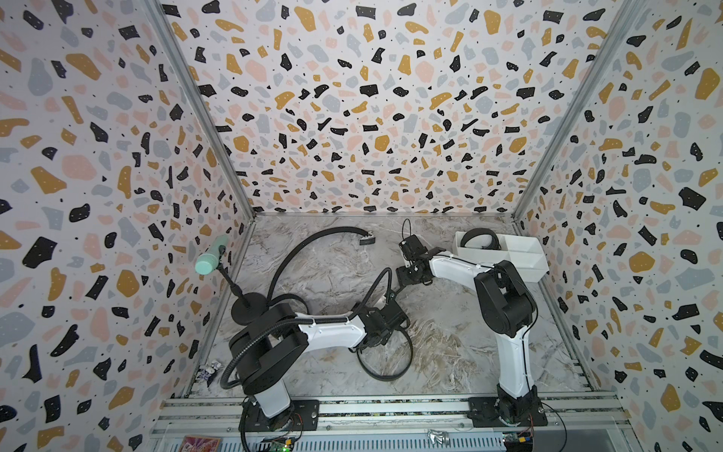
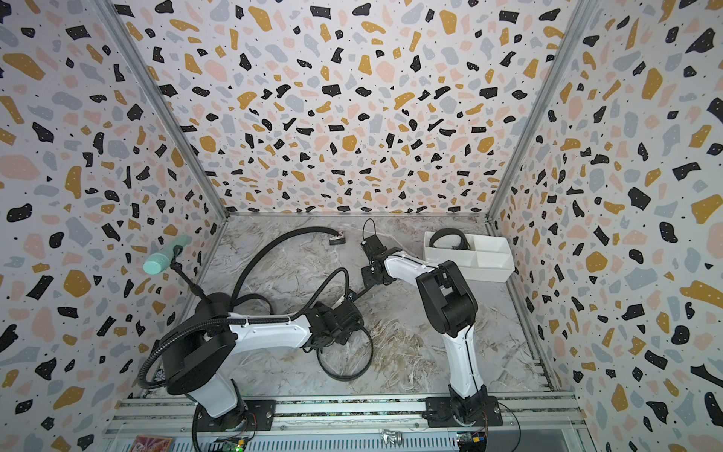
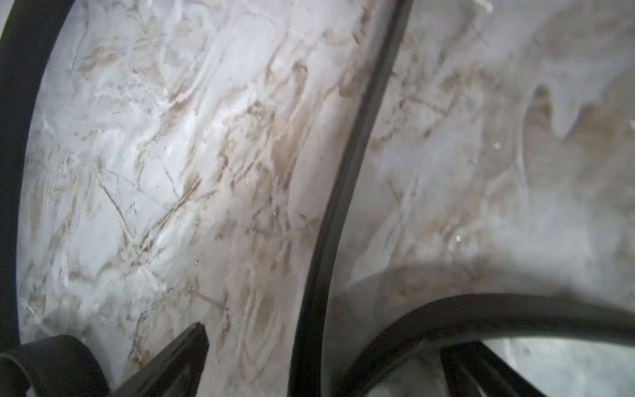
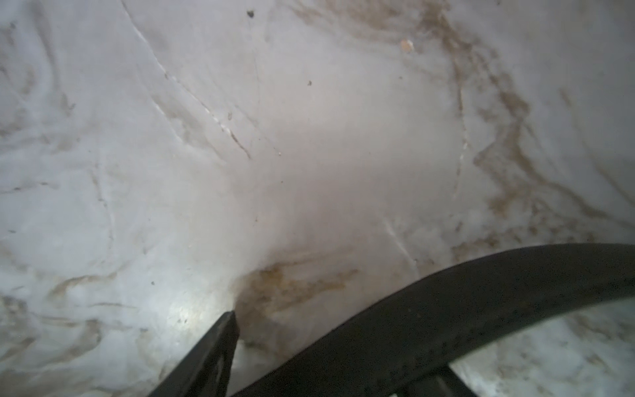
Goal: Place the belts into the storage roll
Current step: Roll the belt at the center of the board.
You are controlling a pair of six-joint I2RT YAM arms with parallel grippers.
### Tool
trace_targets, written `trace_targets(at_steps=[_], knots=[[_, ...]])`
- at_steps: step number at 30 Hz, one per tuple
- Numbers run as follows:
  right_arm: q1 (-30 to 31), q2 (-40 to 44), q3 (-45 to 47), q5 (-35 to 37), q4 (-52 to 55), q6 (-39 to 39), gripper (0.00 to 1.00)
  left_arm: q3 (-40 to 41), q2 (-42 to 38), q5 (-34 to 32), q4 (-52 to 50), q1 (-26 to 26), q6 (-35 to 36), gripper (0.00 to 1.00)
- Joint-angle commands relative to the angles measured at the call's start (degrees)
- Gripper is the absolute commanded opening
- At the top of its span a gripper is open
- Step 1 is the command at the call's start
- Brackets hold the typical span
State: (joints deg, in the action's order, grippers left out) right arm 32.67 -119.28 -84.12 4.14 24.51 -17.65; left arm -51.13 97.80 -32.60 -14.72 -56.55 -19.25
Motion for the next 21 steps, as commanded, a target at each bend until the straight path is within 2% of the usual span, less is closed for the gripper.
trace_targets(at_steps=[1, 4, 9, 18, 21], knots=[[-0.23, 3.91, 3.24, 0.2, 2.64, 0.26, 0.68, -0.5, 2.89, -5.4, 1.74, 3.81, -3.0, 1.0], [-0.57, 7.09, 7.77, 0.7, 2.71, 0.13, 0.68, 0.22, 2.88, -5.81, 4.06, 8.08, -4.08, 0.99], [-0.9, 13.36, 16.97, -1.29, 3.15, -1.2, 0.68, -0.76, 5.55, -5.64, 6.5, 12.21, -2.75, 0.94], [3.58, 27.2, 35.8, -4.97, 3.46, -9.5, 0.71, -4.92, 12.22, -3.86, 9.12, 13.91, -1.16, 0.86], [5.89, 30.05, 39.4, -7.7, 2.87, -12.28, 0.74, -5.26, 12.67, -2.29, 10.38, 13.98, -0.73, 0.78]])
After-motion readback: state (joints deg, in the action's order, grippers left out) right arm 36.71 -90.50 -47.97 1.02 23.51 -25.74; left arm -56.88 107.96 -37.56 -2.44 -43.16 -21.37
